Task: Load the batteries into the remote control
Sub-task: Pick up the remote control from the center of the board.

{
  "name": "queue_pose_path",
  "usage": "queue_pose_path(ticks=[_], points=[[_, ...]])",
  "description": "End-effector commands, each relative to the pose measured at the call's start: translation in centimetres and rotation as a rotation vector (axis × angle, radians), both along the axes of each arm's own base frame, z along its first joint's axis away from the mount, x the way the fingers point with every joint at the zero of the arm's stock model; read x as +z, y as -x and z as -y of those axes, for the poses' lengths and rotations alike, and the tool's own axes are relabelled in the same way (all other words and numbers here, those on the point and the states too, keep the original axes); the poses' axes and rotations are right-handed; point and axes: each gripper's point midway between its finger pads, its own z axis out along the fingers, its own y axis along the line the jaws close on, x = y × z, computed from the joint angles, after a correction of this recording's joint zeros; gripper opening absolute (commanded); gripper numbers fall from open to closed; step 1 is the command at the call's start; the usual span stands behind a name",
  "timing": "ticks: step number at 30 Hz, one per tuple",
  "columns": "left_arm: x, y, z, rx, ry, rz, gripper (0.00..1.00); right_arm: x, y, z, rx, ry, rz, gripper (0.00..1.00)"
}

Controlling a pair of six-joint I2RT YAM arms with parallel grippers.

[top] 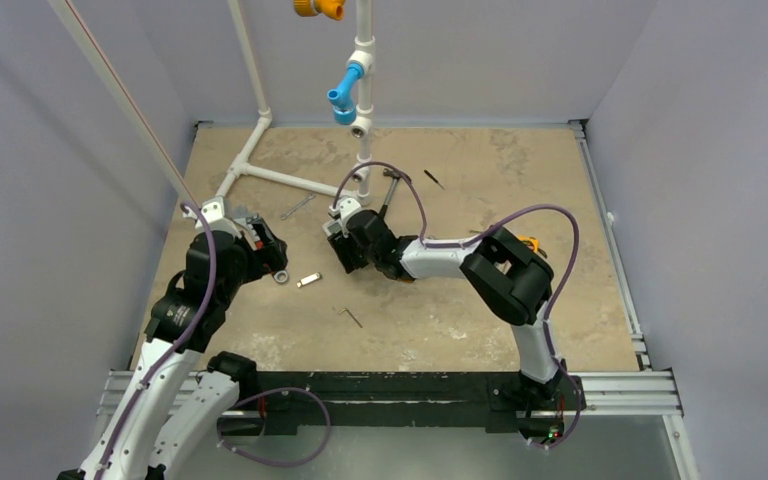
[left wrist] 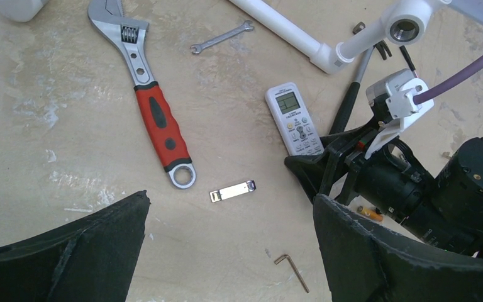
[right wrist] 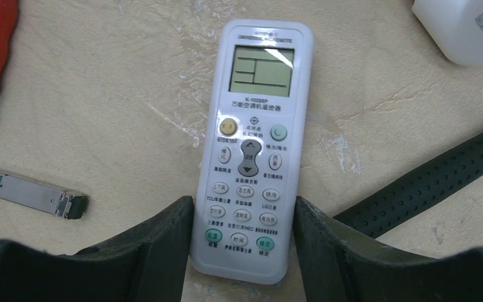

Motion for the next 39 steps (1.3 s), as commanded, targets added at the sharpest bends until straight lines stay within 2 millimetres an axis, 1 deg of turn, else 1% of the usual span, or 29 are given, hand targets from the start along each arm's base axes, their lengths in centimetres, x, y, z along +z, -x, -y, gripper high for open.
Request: queue_pose_path(ticks=[1,3,6,10,13,14,16,20,24,27,29,32,36,39], points=[[0.3,-0.2,0.4,-0.010,0.017,0.007,0.99,-2.4,1.6,1.4,0.001,0.090,-0.030,0.53],[0.2,-0.2,0.4,-0.008,0.019,0.005,0.99,-2.5,2.0,1.7,0.000,0.091,-0.030,0.49],[0.1,-0.2,0.4,-0.006,0.026,0.003,0.99,-1.9,2.3,2.2,-0.006,0.075,-0.020,0.41],[0.2,-0.2,0.8,-0.008,0.050,0.003,0.98,0.0,3.2,2.7,0.011,0.032,-0.010,0.34],[0.1,-0.1,1.1,-0.012,0.077,-0.001,0.98,1.9,4.5,2.8,0.037,-0.029,-0.019,0.29],[-0.1,-0.1,1.3,-0.014,0.088,-0.002,0.98,2.3,5.0,2.9,0.044,-0.048,-0.027,0.27],[-0.6,-0.2,1.9,-0.025,0.125,-0.009,0.97,3.2,5.9,3.3,0.046,-0.091,-0.039,0.26],[-2.5,-0.2,4.4,-0.073,0.260,-0.056,0.96,3.9,7.8,4.9,0.020,-0.155,-0.068,0.26],[-4.7,-0.2,7.3,-0.144,0.416,-0.105,0.92,4.8,9.3,6.2,-0.001,-0.214,-0.088,0.25],[-5.7,-0.2,8.6,-0.171,0.482,-0.121,0.90,5.6,10.1,7.0,-0.018,-0.261,-0.097,0.25],[-6.0,-0.2,9.0,-0.181,0.496,-0.124,0.90,6.4,10.4,7.3,-0.031,-0.296,-0.096,0.25],[-5.9,-0.1,9.7,-0.198,0.510,-0.121,0.90,6.8,10.9,7.6,-0.047,-0.340,-0.113,0.25],[-5.6,-0.1,10.8,-0.220,0.566,-0.111,0.89,7.6,11.6,7.2,-0.051,-0.411,-0.143,0.25],[-5.2,0.0,11.6,-0.238,0.613,-0.097,0.89,7.8,11.6,7.1,-0.066,-0.431,-0.164,0.25]])
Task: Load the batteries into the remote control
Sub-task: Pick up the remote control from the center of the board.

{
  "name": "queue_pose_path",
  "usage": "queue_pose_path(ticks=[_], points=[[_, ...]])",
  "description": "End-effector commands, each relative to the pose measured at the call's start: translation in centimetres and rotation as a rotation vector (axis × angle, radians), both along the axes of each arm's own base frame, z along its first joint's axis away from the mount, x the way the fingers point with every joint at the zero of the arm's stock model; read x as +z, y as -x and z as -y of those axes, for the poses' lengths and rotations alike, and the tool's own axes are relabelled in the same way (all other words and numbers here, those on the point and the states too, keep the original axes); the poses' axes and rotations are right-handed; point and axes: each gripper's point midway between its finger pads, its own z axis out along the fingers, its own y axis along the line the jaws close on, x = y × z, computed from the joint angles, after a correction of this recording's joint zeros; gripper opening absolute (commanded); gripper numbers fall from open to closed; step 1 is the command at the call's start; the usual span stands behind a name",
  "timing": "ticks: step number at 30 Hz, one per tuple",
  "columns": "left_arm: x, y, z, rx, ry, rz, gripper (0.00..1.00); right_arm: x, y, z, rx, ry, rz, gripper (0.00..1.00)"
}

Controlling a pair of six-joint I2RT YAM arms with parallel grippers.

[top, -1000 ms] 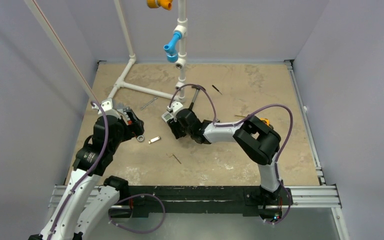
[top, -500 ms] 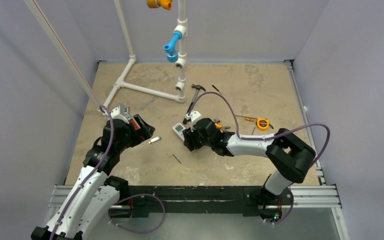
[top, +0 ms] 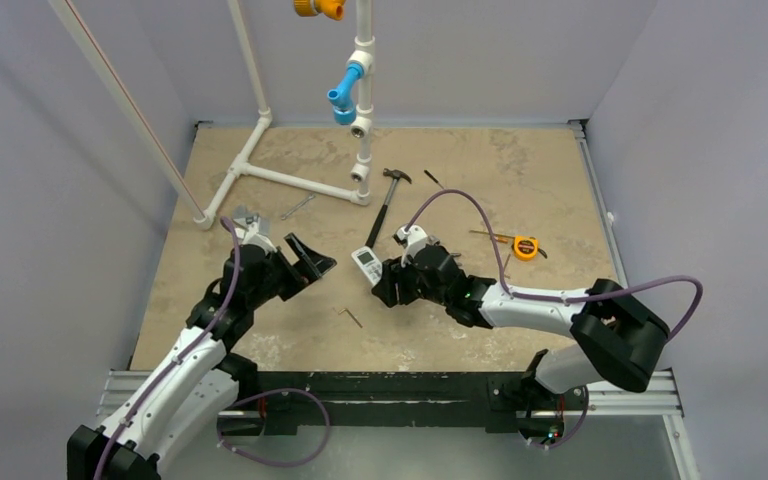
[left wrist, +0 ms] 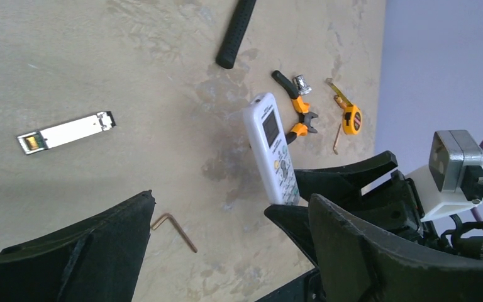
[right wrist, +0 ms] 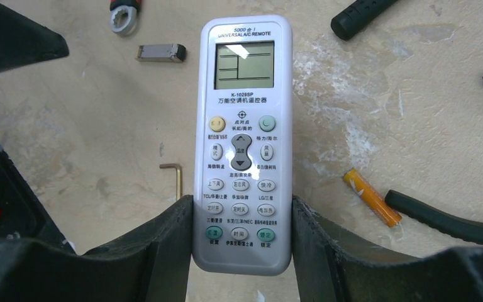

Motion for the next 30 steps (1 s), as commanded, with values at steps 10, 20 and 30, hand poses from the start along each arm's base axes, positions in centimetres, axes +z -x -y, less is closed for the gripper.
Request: queue_pose_path(ticks=[10,20,30], points=[[2.8,-0.2,3.5,-0.053,0.159,0.086,0.89,3.4,1.6,-2.4,0.061,-0.182,-0.060,0.25],[2.7,-0.3,4.2,-0.062,0.169,0.081,0.89,3.6,2.3,-2.2,0.073,-0.200,-0.073,0.25],[3.2,-0.7,5.0,-0.079,0.191,0.097,0.89,5.6,2.9,-2.7,0.096,-0.286,-0.076,0.25]])
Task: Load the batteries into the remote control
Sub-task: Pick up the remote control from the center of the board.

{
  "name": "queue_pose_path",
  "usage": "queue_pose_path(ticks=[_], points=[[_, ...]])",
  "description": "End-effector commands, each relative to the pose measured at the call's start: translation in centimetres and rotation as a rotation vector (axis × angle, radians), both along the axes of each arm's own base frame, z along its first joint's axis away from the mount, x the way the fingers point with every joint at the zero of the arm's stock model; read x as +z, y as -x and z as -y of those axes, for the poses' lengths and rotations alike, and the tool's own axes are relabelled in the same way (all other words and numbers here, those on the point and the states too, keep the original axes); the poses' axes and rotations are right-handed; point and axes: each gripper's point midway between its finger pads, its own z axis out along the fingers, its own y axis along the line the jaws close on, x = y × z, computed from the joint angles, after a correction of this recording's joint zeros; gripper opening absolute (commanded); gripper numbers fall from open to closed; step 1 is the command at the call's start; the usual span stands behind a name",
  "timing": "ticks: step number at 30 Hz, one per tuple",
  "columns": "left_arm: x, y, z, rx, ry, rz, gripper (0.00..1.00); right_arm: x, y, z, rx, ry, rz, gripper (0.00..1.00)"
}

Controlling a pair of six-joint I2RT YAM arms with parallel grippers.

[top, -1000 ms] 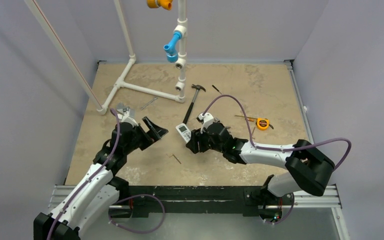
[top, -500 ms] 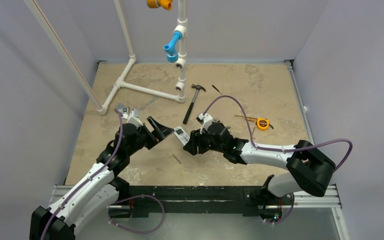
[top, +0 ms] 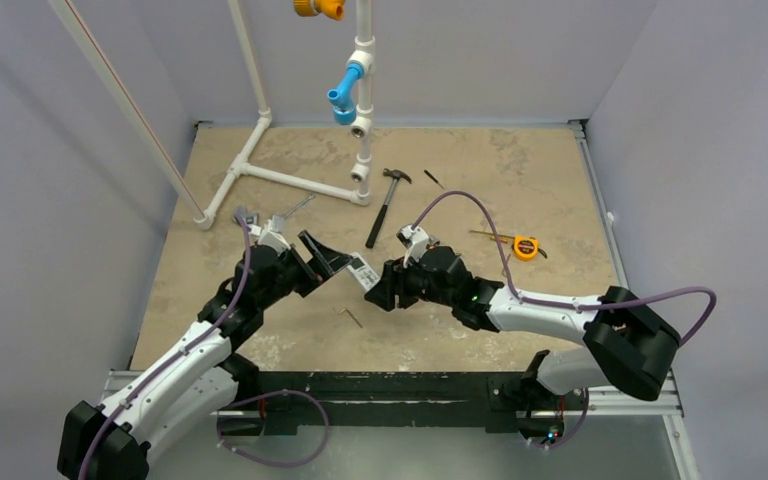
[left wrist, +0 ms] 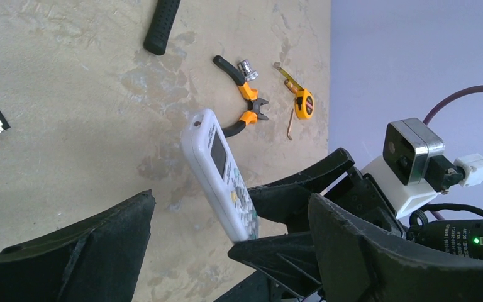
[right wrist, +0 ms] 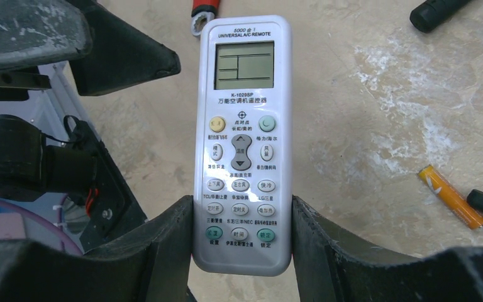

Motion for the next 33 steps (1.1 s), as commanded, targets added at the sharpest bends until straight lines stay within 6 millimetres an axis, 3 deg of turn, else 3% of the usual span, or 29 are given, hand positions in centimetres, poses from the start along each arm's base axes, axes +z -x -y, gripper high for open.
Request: queue_pose_path(ticks=[1,10,26,33], points=[[1.3,-0.7,0.8,-0.005,0.045,0.051,0.89,3.3,0.3,-1.1,0.021,-0.118,0.034,0.25],[0.7,-0.6,1.6,-0.018,0.052,0.030,0.84,5.3,0.9,-1.4,0.044,-0.190,0.039,0.25],[1.0,-0.5,3.7,-0.073,0.077,0.039,0.55,6.9,1.7,-2.1,0.096,-0.235,0.056,0.24],[1.2,-0.3,4.1,-0.088,0.081,0.052,0.37,6.9,1.6,-1.9,0.088,-0.233,0.065,0.24]])
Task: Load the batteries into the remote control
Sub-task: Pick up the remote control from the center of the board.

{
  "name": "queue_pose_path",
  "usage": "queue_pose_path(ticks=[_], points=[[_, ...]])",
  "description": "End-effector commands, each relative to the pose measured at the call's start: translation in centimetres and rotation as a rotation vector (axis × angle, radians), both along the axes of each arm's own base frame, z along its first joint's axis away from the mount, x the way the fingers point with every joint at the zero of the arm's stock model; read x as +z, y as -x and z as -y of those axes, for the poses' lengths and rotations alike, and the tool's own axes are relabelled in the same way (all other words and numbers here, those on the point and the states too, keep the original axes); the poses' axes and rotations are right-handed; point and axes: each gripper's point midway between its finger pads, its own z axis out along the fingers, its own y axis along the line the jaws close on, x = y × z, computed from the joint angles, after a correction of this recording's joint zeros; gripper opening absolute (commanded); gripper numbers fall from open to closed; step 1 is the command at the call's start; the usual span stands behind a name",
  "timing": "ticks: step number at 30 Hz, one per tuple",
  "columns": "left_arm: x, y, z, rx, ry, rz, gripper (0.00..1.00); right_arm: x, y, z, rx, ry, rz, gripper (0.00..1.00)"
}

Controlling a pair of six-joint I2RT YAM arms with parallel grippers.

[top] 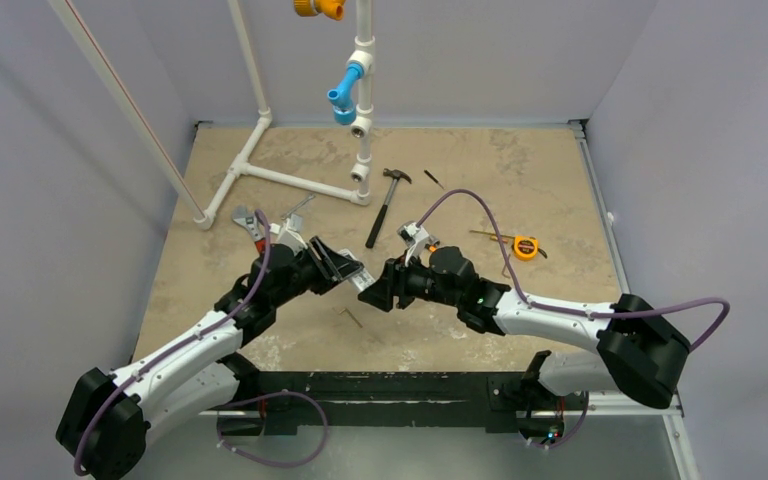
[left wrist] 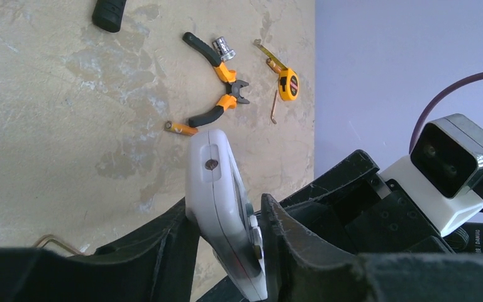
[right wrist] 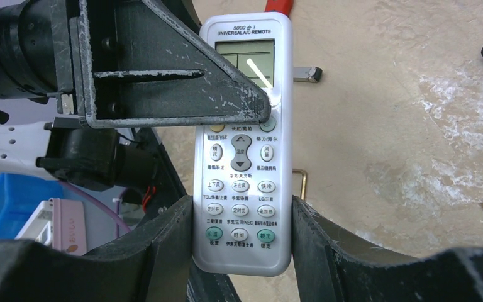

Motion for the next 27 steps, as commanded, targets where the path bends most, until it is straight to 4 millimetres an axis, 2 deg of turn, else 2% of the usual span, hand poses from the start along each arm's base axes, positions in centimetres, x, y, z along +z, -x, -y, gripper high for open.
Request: queue_pose_path(ticks=[1,4,7,10,15,17,21,27], points=[[1.5,-0.3,0.5,-0.007,0.034,0.058,0.34,2.7,0.0,-0.4,0.010,-0.074,0.055,0.24],[1.5,-0.2,0.6,-0.014,0.034,0.060,0.24,2.7,-0.1,-0.2,0.001,-0.071,0.060,0.25],[1.6,-0.2,0.6,-0.015,0.031,0.066,0.11,2.9,-0.1,0.1,-0.008,-0.076,0.072,0.32],[1.7,-0.2,0.5,-0.018,0.030,0.081,0.00,3.5,0.0,0.3,-0.012,-0.089,0.086,0.48],[3.4,-0.1,0.7,-0.033,0.073,0.148,0.00,5.9,0.2,1.0,-0.032,-0.155,0.113,0.75],[4.2,0.0,0.7,-0.034,0.094,0.175,0.00,7.0,0.5,1.3,-0.040,-0.194,0.105,0.80],[5.9,0.3,0.6,-0.036,0.149,0.244,0.00,8.6,0.6,1.9,-0.085,-0.276,0.052,0.83],[9.6,1.1,0.2,-0.038,0.279,0.383,0.00,8.6,0.3,2.7,-0.185,-0.406,-0.105,0.81]])
